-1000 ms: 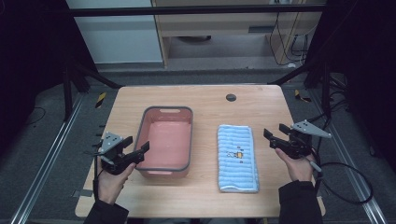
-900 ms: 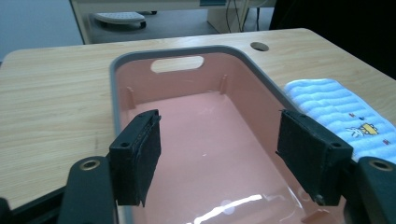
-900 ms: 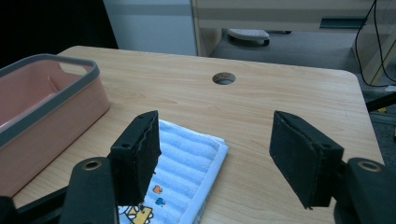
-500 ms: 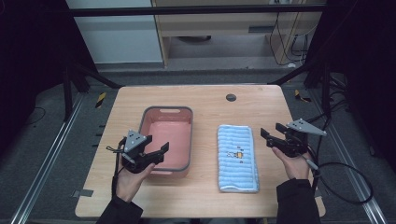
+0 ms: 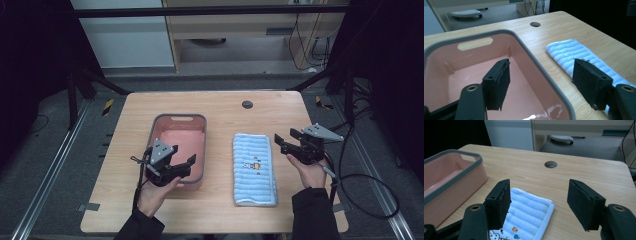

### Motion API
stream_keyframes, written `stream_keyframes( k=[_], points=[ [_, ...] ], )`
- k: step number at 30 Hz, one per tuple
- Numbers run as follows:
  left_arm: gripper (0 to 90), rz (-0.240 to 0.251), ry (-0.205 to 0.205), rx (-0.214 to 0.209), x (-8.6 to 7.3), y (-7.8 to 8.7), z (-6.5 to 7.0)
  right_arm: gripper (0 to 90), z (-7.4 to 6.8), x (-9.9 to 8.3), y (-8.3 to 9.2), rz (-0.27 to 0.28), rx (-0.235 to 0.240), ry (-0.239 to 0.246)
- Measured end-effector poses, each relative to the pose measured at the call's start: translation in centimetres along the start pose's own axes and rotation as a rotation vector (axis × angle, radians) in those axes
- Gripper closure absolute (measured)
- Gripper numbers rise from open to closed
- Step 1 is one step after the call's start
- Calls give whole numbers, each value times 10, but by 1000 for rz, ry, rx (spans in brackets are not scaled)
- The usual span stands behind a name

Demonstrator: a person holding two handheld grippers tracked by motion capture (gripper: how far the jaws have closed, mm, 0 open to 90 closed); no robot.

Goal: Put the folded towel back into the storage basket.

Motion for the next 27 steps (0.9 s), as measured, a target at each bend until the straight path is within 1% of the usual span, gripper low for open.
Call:
stream_keyframes(
  k=[2,3,6,12,16,22,27],
  points=[
    [299,1,-4,-5,0,-2,5,358,-1,1,-1,-1,0,3],
    [299,2,-7,-6,-1,-4,7,360,-2,2,-2,2,4,-5],
    [299,-7,-19,-12,-3,-8,15,365,-1,3,-3,1,3,-1],
    [299,-14,-21,-27,-5,-15,25,378,-1,5,-6,12,8,-4],
    [300,-21,-40,-29,-7,-19,33,389,0,6,-8,10,5,-1],
    [304,-28,-29,-47,-11,-25,43,395,1,6,-13,0,8,2],
    [304,-39,-52,-51,-16,-31,52,399,1,5,-18,-9,8,5]
  ],
)
Point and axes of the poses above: each handheld gripper's, and its own axes: y roughly backward along the jaws, x roughly out of its top, z roughly to its right, the point moved 6 cm from there along -y, roughly forward along the jaws, and after that the axes turned 11 degrees about y, right-handed, at the moved point
